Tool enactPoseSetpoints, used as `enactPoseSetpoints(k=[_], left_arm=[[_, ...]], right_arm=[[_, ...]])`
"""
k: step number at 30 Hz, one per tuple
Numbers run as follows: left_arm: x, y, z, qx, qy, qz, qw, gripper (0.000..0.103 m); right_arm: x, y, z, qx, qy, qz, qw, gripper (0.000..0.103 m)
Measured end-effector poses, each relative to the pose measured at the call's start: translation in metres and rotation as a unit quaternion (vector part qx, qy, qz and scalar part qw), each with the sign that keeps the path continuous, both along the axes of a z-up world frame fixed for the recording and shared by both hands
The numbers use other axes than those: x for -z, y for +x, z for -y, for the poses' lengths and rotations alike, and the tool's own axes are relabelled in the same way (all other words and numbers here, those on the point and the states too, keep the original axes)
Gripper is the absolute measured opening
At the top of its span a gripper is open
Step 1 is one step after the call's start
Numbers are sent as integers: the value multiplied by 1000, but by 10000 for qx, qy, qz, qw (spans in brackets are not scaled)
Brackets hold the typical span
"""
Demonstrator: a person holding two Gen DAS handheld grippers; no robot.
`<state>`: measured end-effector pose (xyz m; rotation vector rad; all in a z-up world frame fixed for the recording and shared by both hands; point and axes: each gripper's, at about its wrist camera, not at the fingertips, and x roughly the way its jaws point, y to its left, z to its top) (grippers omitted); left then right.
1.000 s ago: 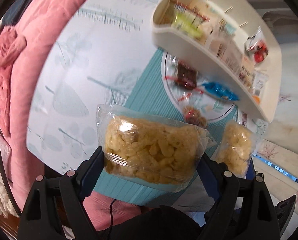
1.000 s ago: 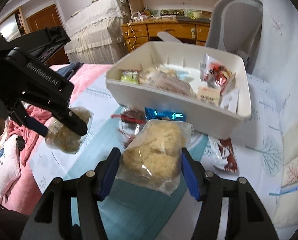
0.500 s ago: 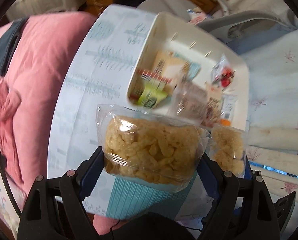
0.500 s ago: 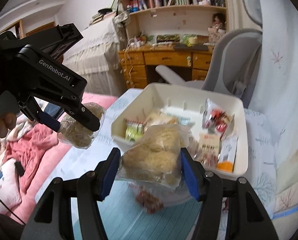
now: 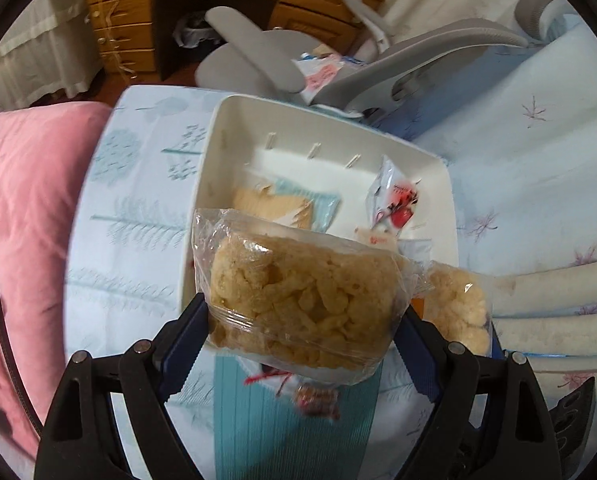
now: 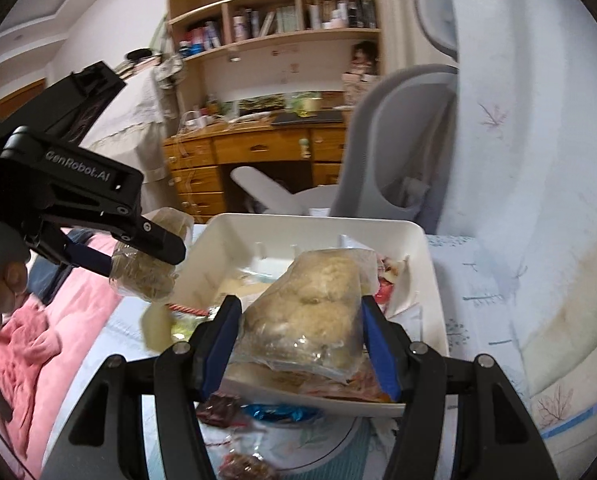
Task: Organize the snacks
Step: 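Carry both bags into the tray and open both tools, then withdraw both tools from the tray over the remaining snacks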
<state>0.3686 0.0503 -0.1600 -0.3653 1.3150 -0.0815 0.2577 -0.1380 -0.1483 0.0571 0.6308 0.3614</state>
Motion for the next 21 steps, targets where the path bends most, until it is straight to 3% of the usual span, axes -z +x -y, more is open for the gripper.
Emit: enactPoseSetpoints(k=[6, 13, 17, 21], left_arm=[[21, 12, 3, 104, 14, 284, 9995, 86], [23, 14, 2, 267, -367, 527, 9976, 88], [20, 12, 3, 294, -366, 589, 9972, 93], [15, 8, 6, 358, -360, 586, 9970, 97]], right_arm=[[10, 11, 3, 429, -35, -33, 9991, 61], [12, 14, 4, 647, -51, -40, 9979, 62], [12, 14, 9, 976, -135, -43, 9951, 83], [11, 12, 16, 1069, -88, -142, 9941, 83]])
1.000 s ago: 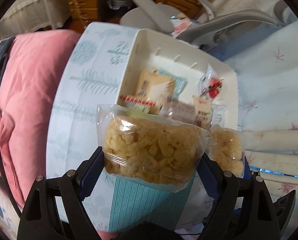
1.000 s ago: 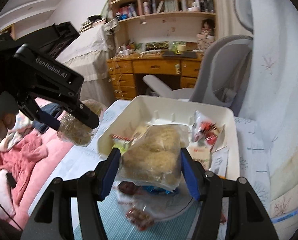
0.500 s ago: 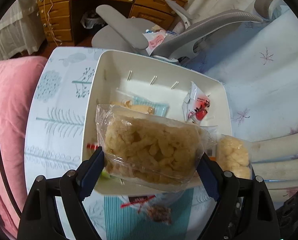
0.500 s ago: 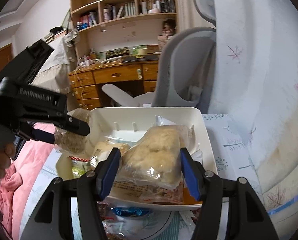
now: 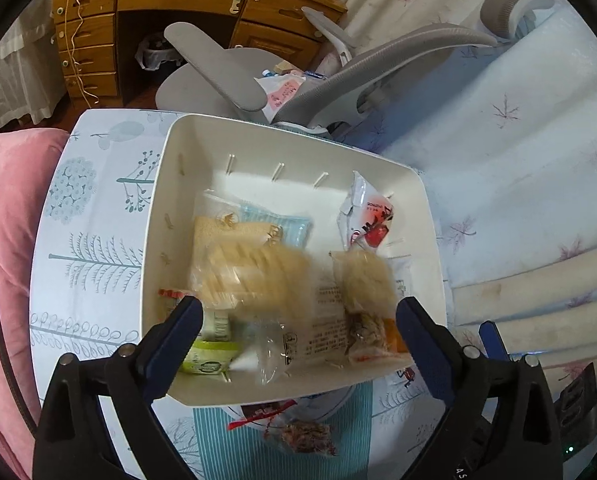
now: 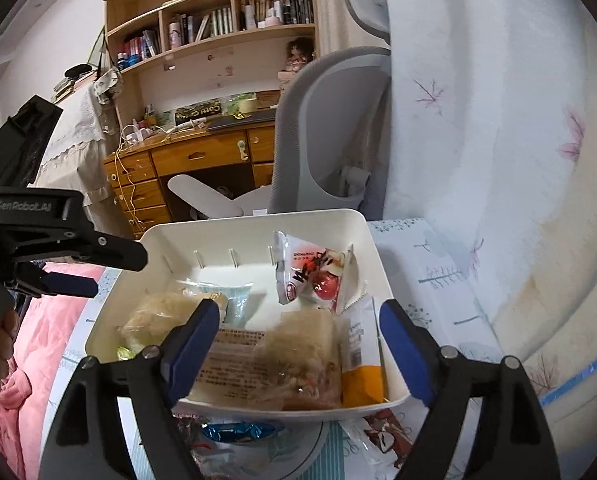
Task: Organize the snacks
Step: 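Withdraw both tools from the tray over the remaining snacks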
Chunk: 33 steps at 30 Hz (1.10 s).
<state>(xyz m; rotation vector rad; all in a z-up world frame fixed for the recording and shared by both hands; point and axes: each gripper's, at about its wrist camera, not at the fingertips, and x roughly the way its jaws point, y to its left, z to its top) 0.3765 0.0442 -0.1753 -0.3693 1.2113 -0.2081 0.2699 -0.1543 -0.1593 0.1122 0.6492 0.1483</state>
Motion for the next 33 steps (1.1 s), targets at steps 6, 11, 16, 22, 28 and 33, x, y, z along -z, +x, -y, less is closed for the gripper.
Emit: enactPoseSetpoints(k=[6, 11, 16, 22, 28, 33], left_arm=[[-6, -18, 5, -11, 3, 29, 10000, 97], [-13, -42, 13, -91, -56, 97, 9999, 97], [-19, -67, 21, -183, -22, 164, 9997, 97], [-18, -101, 32, -327, 69, 123, 9994, 97], [-10, -130, 41, -471, 134, -58, 9988, 97], [0, -148, 52, -489, 370, -109, 9981, 97]], right_arm=[[-3, -13, 14, 26, 23, -77, 10000, 83], [-3, -29, 29, -24, 17, -199, 9998, 83], [-3, -45, 45, -109, -4, -323, 9994, 83], [1, -63, 61, -315, -34, -473, 9984, 83], [7, -77, 70, -575, -99, -645, 9962, 83], [16, -84, 75, -799, -200, -795, 9934, 83]])
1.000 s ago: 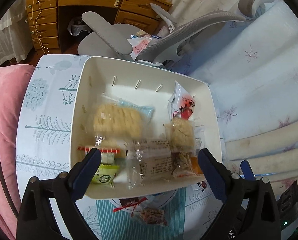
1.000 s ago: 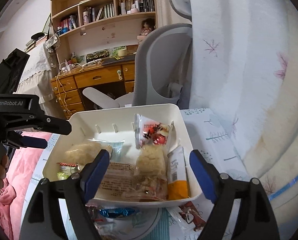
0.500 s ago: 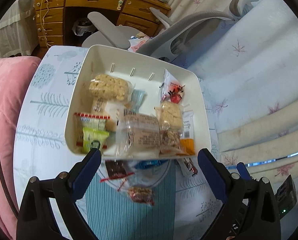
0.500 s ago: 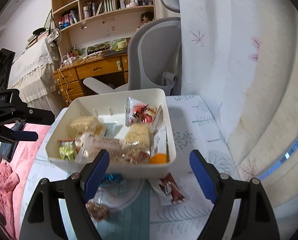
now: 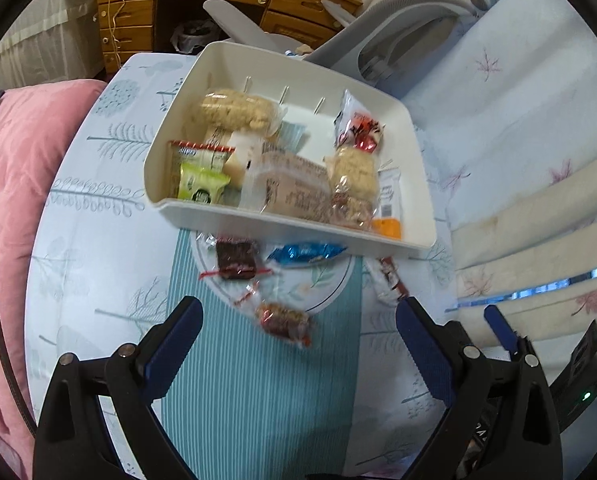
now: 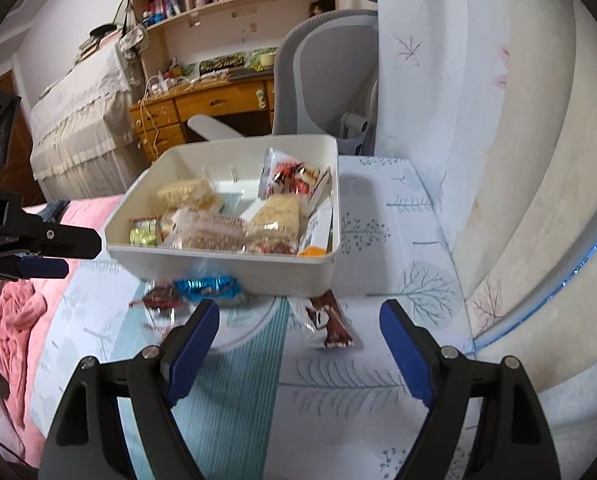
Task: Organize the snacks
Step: 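Withdraw both tools from the tray over the remaining snacks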
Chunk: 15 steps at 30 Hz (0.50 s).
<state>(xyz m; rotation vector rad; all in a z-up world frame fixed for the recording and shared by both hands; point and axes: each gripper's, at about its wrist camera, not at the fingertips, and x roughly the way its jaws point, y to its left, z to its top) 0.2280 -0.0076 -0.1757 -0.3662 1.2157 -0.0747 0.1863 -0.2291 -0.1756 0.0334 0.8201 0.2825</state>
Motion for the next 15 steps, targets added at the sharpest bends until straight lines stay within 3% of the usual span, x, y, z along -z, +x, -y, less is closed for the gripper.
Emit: enactPoseSetpoints(k=[15], left_arm=[[54, -15, 37, 179, 644, -139, 9977, 97]], right_arm=[[57, 9, 14, -412, -72, -880, 9952, 83]])
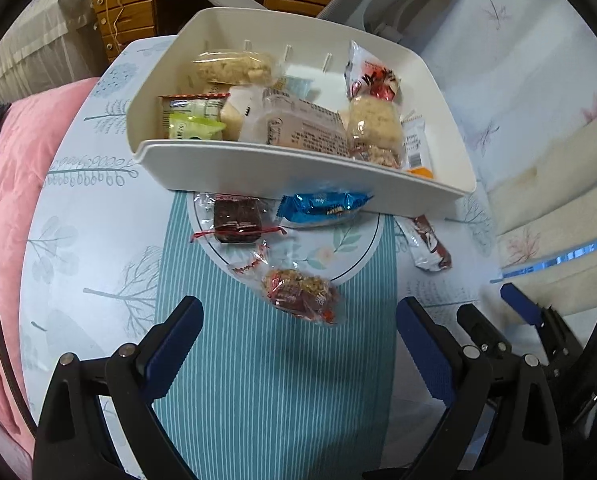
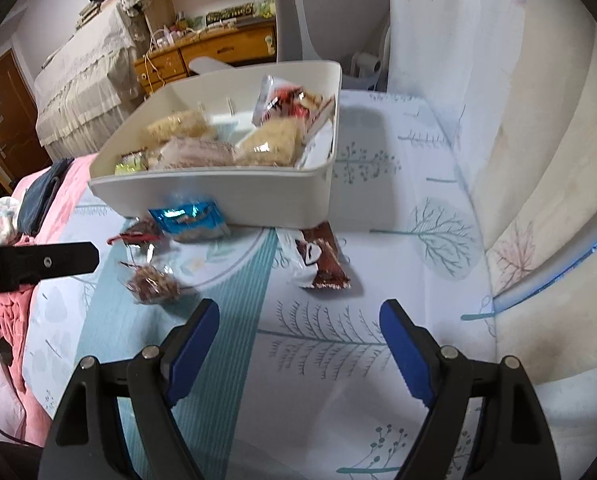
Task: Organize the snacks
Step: 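Withdraw both tools from the tray over the remaining snacks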
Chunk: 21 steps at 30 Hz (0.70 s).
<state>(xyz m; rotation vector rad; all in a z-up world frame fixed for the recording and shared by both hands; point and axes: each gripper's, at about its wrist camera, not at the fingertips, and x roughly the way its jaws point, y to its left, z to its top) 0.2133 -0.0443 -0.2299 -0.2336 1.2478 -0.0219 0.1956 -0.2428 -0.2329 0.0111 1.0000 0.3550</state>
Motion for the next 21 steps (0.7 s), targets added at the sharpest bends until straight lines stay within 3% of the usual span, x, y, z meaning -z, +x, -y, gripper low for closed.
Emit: enactPoseSetpoints(k=[6, 12, 21], left_arm=[[24, 8, 14, 190, 403, -218, 9988, 93], [48, 16, 17, 199, 561, -539, 9968, 87], [69, 32, 19, 334, 535, -850, 9944, 81]], right_arm=[[19, 11, 2, -5, -31, -186, 9998, 83], [30, 25, 0, -18, -93, -125, 9999, 83], [48, 43, -18, -302, -327, 79, 9990, 77]])
